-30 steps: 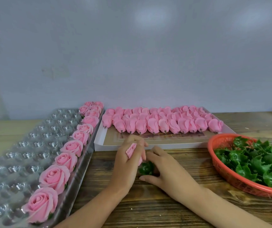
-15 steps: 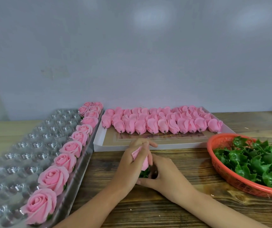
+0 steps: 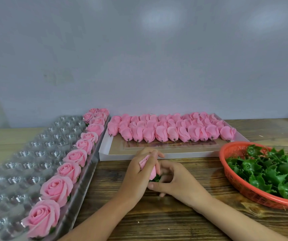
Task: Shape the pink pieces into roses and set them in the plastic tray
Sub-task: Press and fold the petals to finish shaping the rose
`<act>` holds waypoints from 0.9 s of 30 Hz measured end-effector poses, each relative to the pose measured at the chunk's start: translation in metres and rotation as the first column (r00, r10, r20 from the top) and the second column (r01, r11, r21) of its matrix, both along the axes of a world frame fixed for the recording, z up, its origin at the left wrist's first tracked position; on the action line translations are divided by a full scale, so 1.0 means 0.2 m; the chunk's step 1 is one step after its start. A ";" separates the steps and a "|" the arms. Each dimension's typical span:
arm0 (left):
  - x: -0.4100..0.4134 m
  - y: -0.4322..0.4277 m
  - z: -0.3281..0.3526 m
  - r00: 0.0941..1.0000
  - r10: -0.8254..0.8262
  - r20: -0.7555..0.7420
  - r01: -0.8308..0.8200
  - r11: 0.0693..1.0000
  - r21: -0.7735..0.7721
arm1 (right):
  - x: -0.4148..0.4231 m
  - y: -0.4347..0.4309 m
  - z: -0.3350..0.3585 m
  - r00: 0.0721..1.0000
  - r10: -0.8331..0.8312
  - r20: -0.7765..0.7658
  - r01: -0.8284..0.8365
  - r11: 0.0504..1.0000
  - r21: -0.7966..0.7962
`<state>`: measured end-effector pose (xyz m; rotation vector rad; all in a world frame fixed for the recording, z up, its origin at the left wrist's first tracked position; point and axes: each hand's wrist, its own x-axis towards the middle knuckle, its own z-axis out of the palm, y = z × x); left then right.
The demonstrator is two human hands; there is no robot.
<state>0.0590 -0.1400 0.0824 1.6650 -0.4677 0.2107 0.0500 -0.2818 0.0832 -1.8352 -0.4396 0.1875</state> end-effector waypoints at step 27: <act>0.02 0.01 -0.01 0.992 0.084 -0.099 -0.082 0.996 0.019 | 0.01 -0.03 0.03 0.952 0.088 -0.291 -0.014 0.969 0.247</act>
